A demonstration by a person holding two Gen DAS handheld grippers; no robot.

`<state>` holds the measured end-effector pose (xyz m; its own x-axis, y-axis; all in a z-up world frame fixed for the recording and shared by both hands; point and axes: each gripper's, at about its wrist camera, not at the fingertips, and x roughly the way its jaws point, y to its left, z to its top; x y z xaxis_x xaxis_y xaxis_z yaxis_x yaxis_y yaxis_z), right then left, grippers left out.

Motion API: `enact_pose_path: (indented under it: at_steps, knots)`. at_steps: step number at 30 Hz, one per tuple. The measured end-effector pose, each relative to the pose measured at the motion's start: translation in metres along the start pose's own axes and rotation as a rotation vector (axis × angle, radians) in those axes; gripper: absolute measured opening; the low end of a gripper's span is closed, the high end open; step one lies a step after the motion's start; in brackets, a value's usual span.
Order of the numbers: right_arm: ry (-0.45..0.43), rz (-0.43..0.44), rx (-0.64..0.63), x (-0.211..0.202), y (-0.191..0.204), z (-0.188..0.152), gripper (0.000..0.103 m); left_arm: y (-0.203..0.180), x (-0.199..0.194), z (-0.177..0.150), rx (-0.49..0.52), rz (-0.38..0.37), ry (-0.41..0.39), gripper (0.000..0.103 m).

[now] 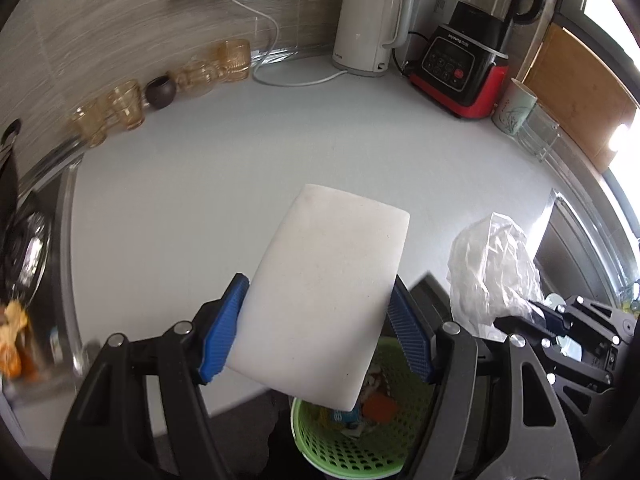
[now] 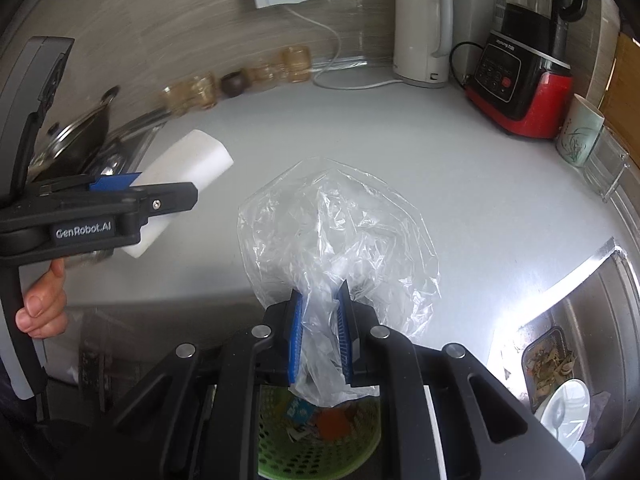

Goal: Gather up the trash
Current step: 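Carry the sponge in the left tool while the right tool carries the bag over the green basket, then open the left tool to drop the sponge while the right tool drops the bag into the basket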

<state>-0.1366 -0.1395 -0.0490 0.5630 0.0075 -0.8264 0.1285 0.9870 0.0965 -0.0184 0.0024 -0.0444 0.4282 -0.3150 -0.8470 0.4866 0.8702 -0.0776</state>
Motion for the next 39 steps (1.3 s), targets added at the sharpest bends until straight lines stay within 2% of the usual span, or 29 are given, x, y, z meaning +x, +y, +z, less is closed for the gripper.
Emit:
enact_pose_path:
  at_steps: [11, 22, 23, 24, 26, 31, 32, 39]
  knots:
    - [0.0, 0.071, -0.036, -0.029, -0.001, -0.045, 0.016, -0.016, -0.035, -0.066, -0.062, 0.021, -0.003, 0.067]
    - [0.137, 0.133, -0.148, 0.005, 0.021, -0.099, 0.019, -0.005, -0.032, -0.124, -0.148, 0.059, 0.078, 0.067]
    - [0.148, 0.14, -0.16, 0.009, 0.024, -0.102, 0.024, -0.004, -0.032, -0.126, -0.151, 0.065, 0.082, 0.067]
    - [0.164, 0.153, -0.174, 0.015, 0.029, -0.106, 0.045, -0.003, -0.032, -0.129, -0.154, 0.069, 0.086, 0.067]
    - [0.169, 0.153, -0.199, 0.025, 0.039, -0.114, 0.076, 0.0, -0.031, -0.133, -0.159, 0.077, 0.091, 0.067]
    - [0.213, 0.153, -0.217, 0.04, 0.046, -0.122, 0.079, 0.003, -0.028, -0.14, -0.161, 0.084, 0.109, 0.068]
    - [0.214, 0.153, -0.214, 0.04, 0.046, -0.123, 0.082, 0.004, -0.027, -0.142, -0.162, 0.083, 0.113, 0.068]
    - [0.161, 0.085, -0.19, 0.016, 0.031, -0.117, 0.094, 0.0, -0.015, -0.15, -0.127, 0.059, 0.157, 0.068]
